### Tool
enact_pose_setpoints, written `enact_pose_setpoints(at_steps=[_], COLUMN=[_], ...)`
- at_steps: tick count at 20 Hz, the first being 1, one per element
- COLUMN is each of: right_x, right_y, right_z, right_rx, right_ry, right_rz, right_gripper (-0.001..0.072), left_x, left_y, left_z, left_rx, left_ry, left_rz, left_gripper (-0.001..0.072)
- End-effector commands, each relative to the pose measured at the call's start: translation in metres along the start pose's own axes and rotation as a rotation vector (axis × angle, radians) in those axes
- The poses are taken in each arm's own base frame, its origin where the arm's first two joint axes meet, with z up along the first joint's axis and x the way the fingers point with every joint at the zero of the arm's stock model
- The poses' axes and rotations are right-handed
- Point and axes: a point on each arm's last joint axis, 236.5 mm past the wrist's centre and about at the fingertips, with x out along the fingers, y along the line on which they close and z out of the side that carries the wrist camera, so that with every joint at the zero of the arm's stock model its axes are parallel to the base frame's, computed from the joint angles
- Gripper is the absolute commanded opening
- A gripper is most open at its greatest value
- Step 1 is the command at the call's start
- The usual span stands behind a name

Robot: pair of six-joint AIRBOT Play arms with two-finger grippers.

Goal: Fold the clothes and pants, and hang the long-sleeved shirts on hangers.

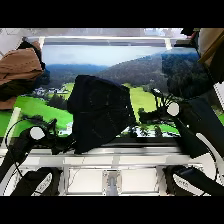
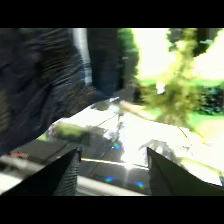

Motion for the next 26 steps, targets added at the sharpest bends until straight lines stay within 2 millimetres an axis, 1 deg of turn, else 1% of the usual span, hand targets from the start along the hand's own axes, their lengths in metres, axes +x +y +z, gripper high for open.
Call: enact_pose_setpoints(at_steps=[1, 2, 4, 5, 6, 7, 8, 10, 13, 15, 16, 17, 18, 20, 22, 23, 24, 26], right_x=[0.024, 0.035, 0.047, 0.052, 0.058, 0.066, 0.073, 0.082, 0.085, 0.087, 0.086, 0.086, 0.085, 0.079, 0.066, 0.056, 0.042, 0.011], right_y=[0.000, 0.009, 0.039, 0.052, 0.057, 0.057, 0.054, 0.052, 0.051, 0.046, 0.046, 0.046, 0.049, 0.060, 0.066, 0.070, 0.076, 0.082], right_z=[-0.007, -0.007, 0.005, 0.013, 0.018, 0.019, 0.015, 0.008, 0.002, 0.010, 0.014, 0.014, 0.009, -0.009, -0.028, -0.035, -0.038, -0.034], right_rx=[0.153, 0.190, 0.228, 0.244, 0.277, 0.296, 0.303, 0.315, 0.303, 0.319, 0.329, 0.331, 0.327, 0.284, 0.204, 0.170, 0.129, 0.092], right_ry=[0.002, 0.002, -0.020, -0.033, -0.039, -0.033, -0.013, 0.021, 0.042, 0.010, -0.004, -0.003, 0.015, 0.093, 0.160, 0.179, 0.180, 0.123], right_rz=[0.084, 0.144, 0.297, 0.367, 0.403, 0.416, 0.408, 0.401, 0.394, 0.381, 0.380, 0.383, 0.393, 0.426, 0.441, 0.449, 0.463, 0.460], right_gripper=[0.0378, 0.0378, 0.0379, 0.0425, 0.0513, 0.0558, 0.0570, 0.0570, 0.0569, 0.0556, 0.0536, 0.0300, 0.0057, 0.0052, 0.0052, 0.0051, 0.0051, 0.0051], left_x=[-0.003, -0.004, -0.004, -0.004, -0.004, -0.004, -0.004, -0.004, -0.004, -0.004, -0.004, -0.005, -0.006, -0.015, -0.030, -0.039, -0.049, -0.071], left_y=[-0.002, -0.003, -0.003, -0.003, -0.003, -0.003, -0.003, -0.003, -0.003, -0.003, -0.003, -0.004, -0.005, -0.013, -0.025, -0.031, -0.037, -0.046], left_z=[0.001, 0.001, 0.002, 0.002, 0.001, 0.001, 0.001, 0.002, 0.002, 0.002, 0.002, 0.002, 0.004, 0.010, 0.017, 0.021, 0.025, 0.035], left_rx=[0.013, 0.015, 0.015, 0.015, 0.015, 0.016, 0.016, 0.016, 0.015, 0.016, 0.016, 0.017, 0.020, 0.070, 0.127, 0.156, 0.170, 0.207], left_ry=[-0.018, -0.022, -0.023, -0.023, -0.023, -0.023, -0.023, -0.024, -0.023, -0.023, -0.024, -0.026, -0.031, -0.058, -0.091, -0.113, -0.136, -0.200], left_rz=[-0.010, -0.012, -0.013, -0.013, -0.014, -0.013, -0.013, -0.013, -0.013, -0.013, -0.014, -0.015, -0.016, -0.030, -0.047, -0.054, -0.065, -0.064], left_gripper=[0.0014, 0.0014, 0.0014, 0.0014, 0.0014, 0.0014, 0.0014, 0.0014, 0.0014, 0.0015, 0.0015, 0.0014, 0.0015, 0.0015, 0.0014, 0.0014, 0.0014, 0.0014])
